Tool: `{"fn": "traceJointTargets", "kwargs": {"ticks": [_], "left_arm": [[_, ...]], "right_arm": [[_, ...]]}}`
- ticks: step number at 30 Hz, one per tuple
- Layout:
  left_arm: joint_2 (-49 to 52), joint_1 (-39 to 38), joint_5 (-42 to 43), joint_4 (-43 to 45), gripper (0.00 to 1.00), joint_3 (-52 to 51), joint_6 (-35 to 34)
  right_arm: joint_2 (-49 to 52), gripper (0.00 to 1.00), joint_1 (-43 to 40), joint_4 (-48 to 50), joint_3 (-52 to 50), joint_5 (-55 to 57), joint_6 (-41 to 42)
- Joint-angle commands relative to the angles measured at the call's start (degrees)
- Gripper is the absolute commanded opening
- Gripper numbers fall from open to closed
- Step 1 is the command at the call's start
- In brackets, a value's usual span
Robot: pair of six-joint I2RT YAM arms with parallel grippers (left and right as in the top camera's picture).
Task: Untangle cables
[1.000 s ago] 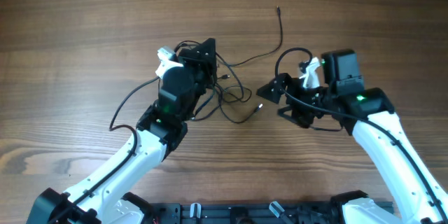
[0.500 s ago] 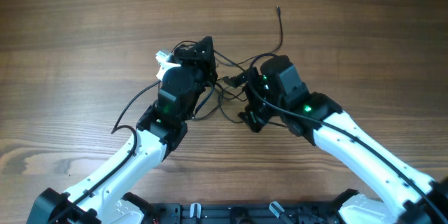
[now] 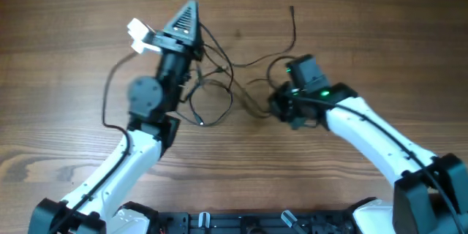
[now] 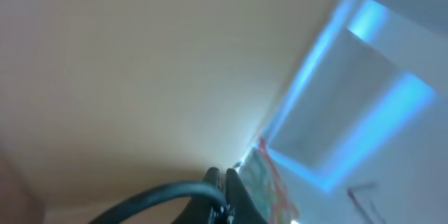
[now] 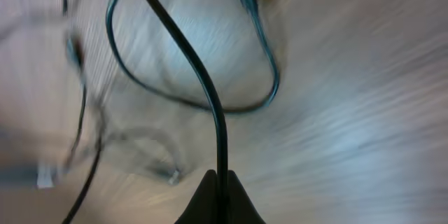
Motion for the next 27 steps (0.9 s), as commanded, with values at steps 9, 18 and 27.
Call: {"fn": "traceJointTargets", "kwargs": {"ticks": [9, 18, 27], "left_arm": [[-0.24, 11.30, 24.20, 2.89, 0.04, 1.70, 13.31], [-0.28, 11.30, 24.76, -8.72, 0.04, 12.92, 31.69], [-0.28, 11.21, 22.64, -53.62, 0.04, 31.17, 50.75]], "right_arm": [[-2.36, 0.04, -33.90, -4.22, 0.00, 9.62, -30.49], [-2.36, 0.04, -48.65, -6.14, 0.00, 10.36, -39.36], [-2.36, 0.05, -44.04, 0.24, 0.00, -18.73, -53.59]]}}
